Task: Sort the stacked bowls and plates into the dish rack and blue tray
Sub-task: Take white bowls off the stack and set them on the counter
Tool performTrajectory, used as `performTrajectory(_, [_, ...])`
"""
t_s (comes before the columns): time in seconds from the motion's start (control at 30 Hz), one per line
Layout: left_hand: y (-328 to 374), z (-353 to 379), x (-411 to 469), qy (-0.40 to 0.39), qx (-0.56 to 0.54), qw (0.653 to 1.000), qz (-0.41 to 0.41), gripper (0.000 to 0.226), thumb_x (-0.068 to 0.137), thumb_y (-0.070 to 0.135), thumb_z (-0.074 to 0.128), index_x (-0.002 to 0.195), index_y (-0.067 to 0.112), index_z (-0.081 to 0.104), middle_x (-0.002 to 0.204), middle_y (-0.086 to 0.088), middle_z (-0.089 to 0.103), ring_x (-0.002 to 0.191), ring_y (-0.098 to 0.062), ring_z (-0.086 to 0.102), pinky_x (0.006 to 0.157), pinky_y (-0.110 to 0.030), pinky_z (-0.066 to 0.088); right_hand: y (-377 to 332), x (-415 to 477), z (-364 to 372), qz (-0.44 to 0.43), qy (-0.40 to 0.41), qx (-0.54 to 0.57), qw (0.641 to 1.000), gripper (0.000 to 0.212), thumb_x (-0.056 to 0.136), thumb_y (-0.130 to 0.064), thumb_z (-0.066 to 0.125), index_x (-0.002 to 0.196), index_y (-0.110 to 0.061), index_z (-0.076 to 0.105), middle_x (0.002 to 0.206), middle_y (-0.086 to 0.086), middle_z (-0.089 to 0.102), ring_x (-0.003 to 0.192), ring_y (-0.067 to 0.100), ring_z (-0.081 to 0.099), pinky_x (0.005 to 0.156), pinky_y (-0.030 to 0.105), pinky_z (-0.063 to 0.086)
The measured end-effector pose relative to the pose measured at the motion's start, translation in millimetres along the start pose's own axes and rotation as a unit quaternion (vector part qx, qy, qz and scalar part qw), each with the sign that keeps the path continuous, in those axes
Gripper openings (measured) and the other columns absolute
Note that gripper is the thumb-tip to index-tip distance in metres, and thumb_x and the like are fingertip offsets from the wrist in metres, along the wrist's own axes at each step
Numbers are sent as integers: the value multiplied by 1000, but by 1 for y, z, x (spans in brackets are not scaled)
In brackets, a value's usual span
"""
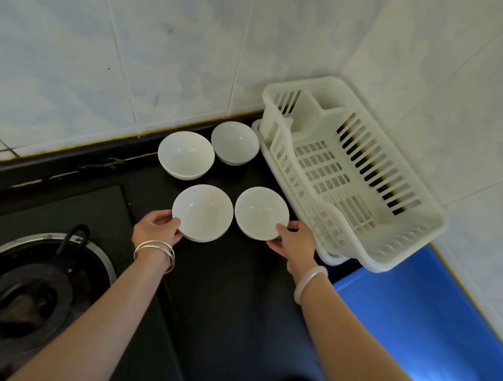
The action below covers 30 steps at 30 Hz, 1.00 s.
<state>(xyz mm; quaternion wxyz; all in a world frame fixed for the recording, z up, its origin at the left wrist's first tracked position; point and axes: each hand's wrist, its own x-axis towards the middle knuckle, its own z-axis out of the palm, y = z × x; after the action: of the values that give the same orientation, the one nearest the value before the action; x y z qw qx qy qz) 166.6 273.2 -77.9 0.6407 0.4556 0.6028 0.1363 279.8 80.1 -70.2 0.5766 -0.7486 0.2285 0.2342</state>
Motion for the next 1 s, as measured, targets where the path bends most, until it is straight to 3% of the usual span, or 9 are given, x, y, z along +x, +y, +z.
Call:
performTrajectory(0.1, [0, -1, -1, 2, -2, 1000, 4, 27, 76, -1, 65, 99, 14, 65, 103, -6, 65, 95, -22, 63, 72, -32, 56, 1, -2, -2, 11, -18, 12, 1000, 18, 90, -15, 61, 103, -18, 50, 110, 16, 62, 82, 22, 68, 51, 27, 56])
performTrajectory(0.23, [-3, -1, -5, -20, -9, 1000, 8, 29, 78, 0, 63, 104, 14, 62, 112, -7, 63, 102, -24, 61, 76, -33, 55, 11, -6, -7, 43, -53, 58, 996, 31, 91, -20, 60, 121, -19, 52, 111, 11, 62, 84, 23, 71, 62, 30, 59])
performTrajectory(0.33, [-8, -4, -10, -53, -32, 997, -38, 33, 84, 7, 61, 115, 14, 54, 119, -10, 58, 107, -29, 60, 82, -39, 55, 20, -12, -6, 74, -76, 156, 982, 35, 92, -16, 59, 126, -20, 52, 113, 11, 62, 87, 26, 71, 60, 30, 59])
performTrajectory(0.43, [-12, -5, -14, -62, -85, 990, -95, 25, 85, 12, 60, 110, 18, 55, 117, -8, 56, 99, -28, 63, 76, -37, 56, 24, -12, -2, 83, -79, 244, 963, 41, 92, -9, 58, 132, -12, 50, 122, 16, 59, 92, 27, 67, 57, 27, 58])
performTrajectory(0.67, [-4, 7, -19, -47, -175, 976, -124, 23, 85, 6, 59, 106, 16, 56, 129, -12, 52, 100, -30, 60, 73, -37, 57, 6, -2, 14, 60, -86, 231, 967, 40, 92, -6, 56, 132, -8, 51, 123, 18, 60, 94, 27, 66, 60, 26, 59])
performTrajectory(0.8, [-1, 9, -18, -39, -178, 974, -131, 21, 85, 7, 59, 104, 16, 55, 131, -13, 51, 107, -32, 59, 62, -33, 55, -5, 7, 24, 58, -86, 224, 969, 40, 93, -7, 56, 133, -9, 51, 122, 17, 61, 94, 25, 67, 61, 26, 60])
performTrajectory(1.0, [-3, 12, -17, -32, -180, 973, -138, 21, 85, 7, 60, 102, 18, 56, 130, -11, 52, 110, -33, 58, 60, -33, 56, -14, 16, 34, 56, -94, 219, 970, 41, 93, -8, 56, 133, -9, 50, 117, 15, 63, 88, 23, 68, 66, 28, 60])
